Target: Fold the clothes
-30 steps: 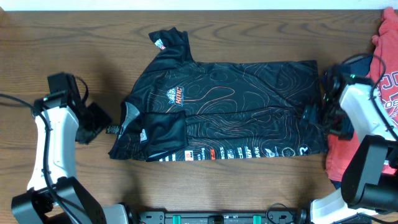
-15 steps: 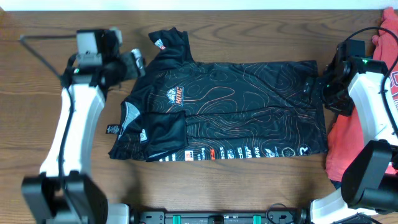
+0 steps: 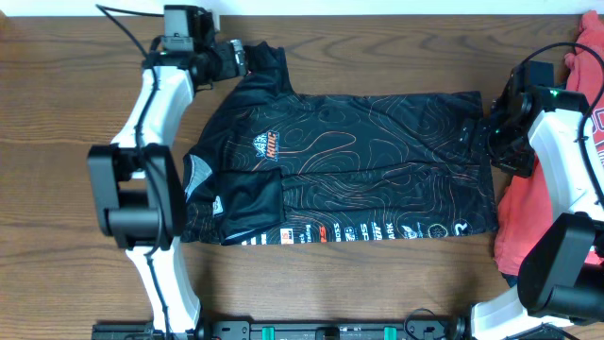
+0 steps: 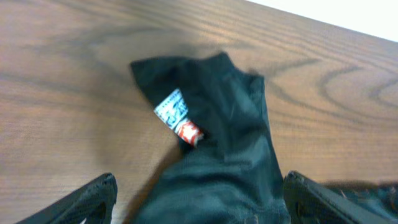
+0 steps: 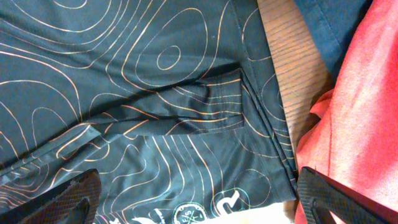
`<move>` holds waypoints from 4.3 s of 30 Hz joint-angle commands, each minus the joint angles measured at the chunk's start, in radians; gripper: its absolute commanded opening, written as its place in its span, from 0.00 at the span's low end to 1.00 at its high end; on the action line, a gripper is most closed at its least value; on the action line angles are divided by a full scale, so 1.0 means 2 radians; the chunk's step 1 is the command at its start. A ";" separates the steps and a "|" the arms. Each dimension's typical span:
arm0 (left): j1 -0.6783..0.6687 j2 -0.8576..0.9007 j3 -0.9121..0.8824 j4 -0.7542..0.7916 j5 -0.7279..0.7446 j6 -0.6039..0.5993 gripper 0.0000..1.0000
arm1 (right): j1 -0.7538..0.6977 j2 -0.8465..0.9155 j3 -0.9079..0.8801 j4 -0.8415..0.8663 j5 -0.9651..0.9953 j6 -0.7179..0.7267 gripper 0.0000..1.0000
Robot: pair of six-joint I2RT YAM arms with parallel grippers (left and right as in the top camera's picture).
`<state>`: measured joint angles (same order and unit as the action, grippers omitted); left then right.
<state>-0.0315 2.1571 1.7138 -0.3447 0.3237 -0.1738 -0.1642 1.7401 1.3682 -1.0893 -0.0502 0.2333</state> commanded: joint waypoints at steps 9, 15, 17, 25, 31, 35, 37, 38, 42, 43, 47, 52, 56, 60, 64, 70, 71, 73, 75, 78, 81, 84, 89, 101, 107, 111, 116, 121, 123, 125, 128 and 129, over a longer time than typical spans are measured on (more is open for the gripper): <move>-0.029 0.073 0.013 0.082 0.000 0.006 0.87 | 0.001 0.002 0.006 -0.004 -0.002 -0.005 0.99; -0.030 0.100 0.013 0.110 -0.001 -0.027 0.81 | 0.001 0.002 0.006 -0.011 -0.002 -0.005 0.99; -0.030 0.102 0.013 0.112 0.003 -0.027 0.70 | 0.001 0.002 0.006 -0.011 -0.003 -0.005 0.99; -0.029 0.102 0.013 0.113 0.031 -0.026 0.19 | 0.003 0.002 0.006 -0.010 -0.005 -0.001 0.99; -0.022 0.085 0.013 0.096 0.097 -0.038 0.08 | 0.009 0.002 0.006 0.026 -0.005 -0.009 0.96; -0.011 0.062 0.013 0.056 0.141 -0.045 0.08 | 0.017 0.003 0.006 0.069 -0.004 -0.028 0.95; -0.006 0.048 0.013 0.030 0.159 -0.045 0.08 | 0.021 0.005 0.006 0.100 -0.003 -0.028 0.96; -0.004 0.043 0.013 0.021 0.164 -0.045 0.08 | 0.022 0.007 0.006 0.113 -0.003 -0.028 0.96; 0.003 0.015 0.013 -0.024 0.175 -0.045 0.08 | 0.026 0.026 0.006 0.199 0.003 -0.030 0.97; 0.004 0.009 0.013 -0.031 0.175 -0.045 0.07 | 0.027 0.034 0.006 0.225 0.009 -0.030 0.98; 0.007 -0.008 0.013 -0.052 0.175 -0.045 0.08 | 0.027 0.076 0.006 0.315 0.022 -0.037 0.99; 0.007 -0.011 0.012 -0.085 0.175 -0.045 0.07 | 0.027 0.137 0.006 0.390 0.022 -0.037 0.94; 0.007 -0.011 0.012 -0.109 0.175 -0.045 0.06 | 0.027 0.176 0.006 0.434 0.042 -0.036 0.97; 0.007 -0.011 0.012 -0.127 0.173 -0.044 0.06 | 0.027 0.203 0.006 0.464 0.067 -0.035 0.98; 0.007 -0.011 0.011 -0.135 0.171 -0.041 0.06 | 0.027 0.220 0.006 0.486 0.068 -0.033 0.97; 0.007 -0.011 0.010 -0.147 0.169 -0.037 0.06 | 0.027 0.237 0.006 0.498 0.078 -0.022 0.94; 0.007 -0.011 0.010 -0.150 0.169 -0.035 0.06 | 0.027 0.238 0.006 0.500 0.078 -0.021 0.92; 0.007 -0.011 0.010 -0.156 0.169 -0.033 0.06 | 0.027 0.241 0.006 0.503 0.078 -0.014 0.90; 0.007 -0.011 0.010 -0.161 0.169 -0.029 0.06 | 0.027 0.243 0.006 0.506 0.078 0.000 0.88; 0.007 -0.011 0.010 -0.167 0.169 -0.023 0.06 | 0.028 0.244 0.006 0.505 0.077 0.016 0.82; 0.007 -0.011 0.010 -0.168 0.169 -0.022 0.06 | 0.031 0.244 0.006 0.506 0.078 0.018 0.73; 0.007 -0.011 0.010 -0.168 0.169 -0.022 0.06 | 0.032 0.244 0.006 0.505 0.080 0.022 0.56; 0.007 -0.011 0.010 -0.172 0.169 -0.022 0.06 | 0.032 0.244 0.006 0.498 0.087 0.033 0.15; 0.017 -0.023 0.010 -0.230 0.172 -0.022 0.06 | 0.030 0.206 0.006 0.413 0.106 0.049 0.01; 0.041 -0.056 0.010 -0.317 0.203 -0.010 0.06 | 0.030 0.135 0.006 0.322 0.106 0.036 0.01; 0.052 -0.080 0.010 -0.404 0.202 0.029 0.06 | 0.030 0.079 0.006 0.211 0.107 0.026 0.01; 0.055 -0.095 0.010 -0.505 0.199 0.083 0.06 | 0.030 0.035 0.006 0.094 0.149 0.024 0.01; 0.055 -0.096 0.010 -0.583 0.159 0.111 0.06 | 0.029 0.027 0.006 0.022 0.184 0.019 0.01; 0.055 -0.096 0.010 -0.606 0.133 0.111 0.06 | 0.029 0.027 0.005 0.007 0.184 0.016 0.01; 0.055 -0.096 0.009 -0.624 0.112 0.112 0.06 | 0.029 0.027 0.005 -0.006 0.184 0.016 0.01; 0.055 -0.096 0.007 -0.640 0.103 0.112 0.06 | 0.029 0.027 0.005 -0.018 0.185 0.015 0.01; 0.055 -0.096 0.004 -0.647 0.103 0.112 0.06 | 0.029 0.027 0.005 -0.022 0.185 0.015 0.01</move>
<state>0.0757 1.9675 1.7203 -1.6100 0.5850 0.0265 -0.1078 1.7962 1.3788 -1.1225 0.2832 0.2771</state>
